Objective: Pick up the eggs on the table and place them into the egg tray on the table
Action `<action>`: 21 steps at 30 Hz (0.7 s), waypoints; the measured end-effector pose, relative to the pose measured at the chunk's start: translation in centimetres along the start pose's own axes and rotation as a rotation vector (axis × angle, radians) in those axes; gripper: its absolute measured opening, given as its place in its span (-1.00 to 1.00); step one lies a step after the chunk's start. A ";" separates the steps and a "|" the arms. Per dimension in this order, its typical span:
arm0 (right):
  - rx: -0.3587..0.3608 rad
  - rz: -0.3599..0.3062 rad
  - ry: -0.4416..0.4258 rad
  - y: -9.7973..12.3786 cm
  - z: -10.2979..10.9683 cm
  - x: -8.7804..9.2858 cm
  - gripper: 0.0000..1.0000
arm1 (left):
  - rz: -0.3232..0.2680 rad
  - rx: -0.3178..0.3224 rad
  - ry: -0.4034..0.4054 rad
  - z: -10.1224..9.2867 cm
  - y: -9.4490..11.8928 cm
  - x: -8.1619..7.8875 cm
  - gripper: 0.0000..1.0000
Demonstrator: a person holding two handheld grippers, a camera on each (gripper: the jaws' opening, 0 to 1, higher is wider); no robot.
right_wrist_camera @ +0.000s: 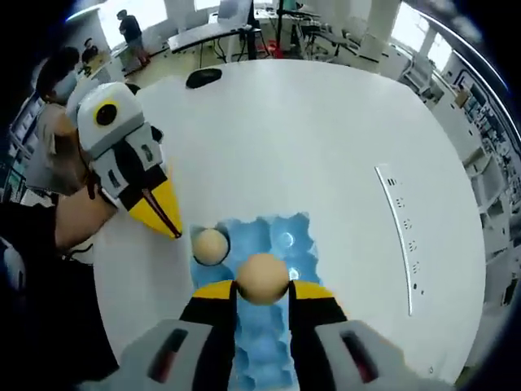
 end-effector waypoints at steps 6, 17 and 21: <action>-0.002 0.014 0.012 -0.2 0.5 -0.2 -0.49 | 0.048 -0.028 -0.021 -0.4 -0.3 0.4 -0.99; -0.033 0.059 0.042 -1.8 1.4 0.2 -0.49 | 0.095 -0.059 -0.018 -0.3 -0.6 0.9 -0.99; -0.041 0.080 0.052 -1.9 1.5 0.4 -0.49 | 0.093 -0.062 -0.015 -0.3 -0.6 0.9 -0.99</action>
Point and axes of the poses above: the point that each gripper's makers call its tool centre point, and the gripper's own axes: y roughly backward along the fingers, z roughly to its left, x roughly out of its underside, the point moved 7 cm from there along y, roughly backward along the fingers, and after that the axes turned 7 degrees about -z, right-handed, at the moved point
